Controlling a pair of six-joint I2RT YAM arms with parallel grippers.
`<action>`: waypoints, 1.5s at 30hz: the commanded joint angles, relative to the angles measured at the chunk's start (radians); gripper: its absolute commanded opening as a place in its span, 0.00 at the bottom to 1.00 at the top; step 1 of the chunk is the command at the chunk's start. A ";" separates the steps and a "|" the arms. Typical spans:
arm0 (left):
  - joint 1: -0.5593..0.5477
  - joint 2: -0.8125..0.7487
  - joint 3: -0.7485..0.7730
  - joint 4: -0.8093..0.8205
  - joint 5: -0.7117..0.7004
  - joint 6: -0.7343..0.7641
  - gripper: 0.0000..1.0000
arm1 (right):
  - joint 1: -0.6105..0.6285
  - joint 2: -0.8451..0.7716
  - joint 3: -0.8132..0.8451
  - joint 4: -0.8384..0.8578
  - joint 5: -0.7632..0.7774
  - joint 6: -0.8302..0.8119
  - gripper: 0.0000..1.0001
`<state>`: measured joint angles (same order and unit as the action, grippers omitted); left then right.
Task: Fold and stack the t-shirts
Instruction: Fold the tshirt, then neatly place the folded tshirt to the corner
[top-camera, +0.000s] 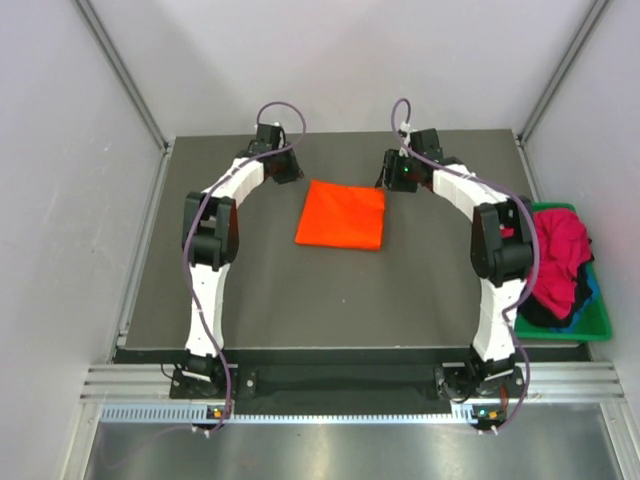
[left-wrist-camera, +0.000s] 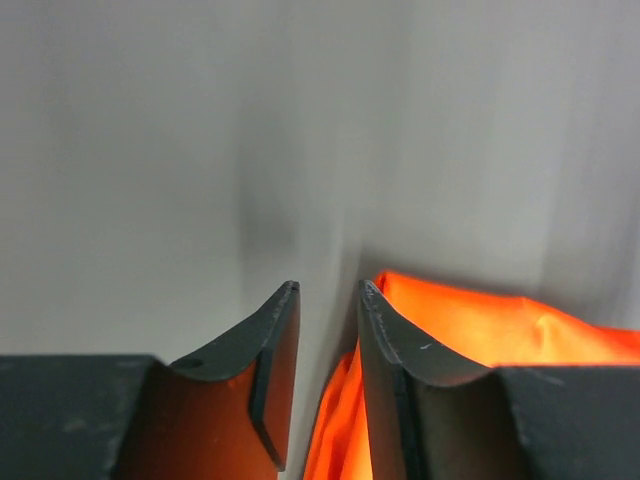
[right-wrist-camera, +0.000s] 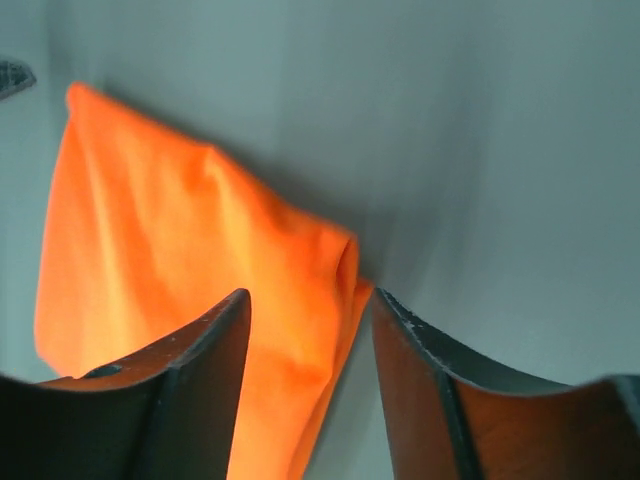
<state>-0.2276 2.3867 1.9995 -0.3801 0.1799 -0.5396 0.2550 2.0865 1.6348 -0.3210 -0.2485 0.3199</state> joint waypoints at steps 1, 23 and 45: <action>0.001 -0.194 -0.040 0.004 -0.054 0.055 0.36 | 0.001 -0.187 -0.077 0.022 -0.060 0.011 0.54; -0.064 -0.354 -0.564 0.172 0.047 -0.036 0.33 | 0.084 -0.284 -0.590 0.260 -0.199 0.039 0.50; -0.087 -0.517 -0.645 -0.011 -0.123 -0.080 0.36 | 0.081 -0.388 -0.604 0.186 -0.134 0.025 0.44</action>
<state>-0.3130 1.9541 1.3399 -0.3470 0.0605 -0.6395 0.3264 1.7679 0.9714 -0.1120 -0.4103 0.3599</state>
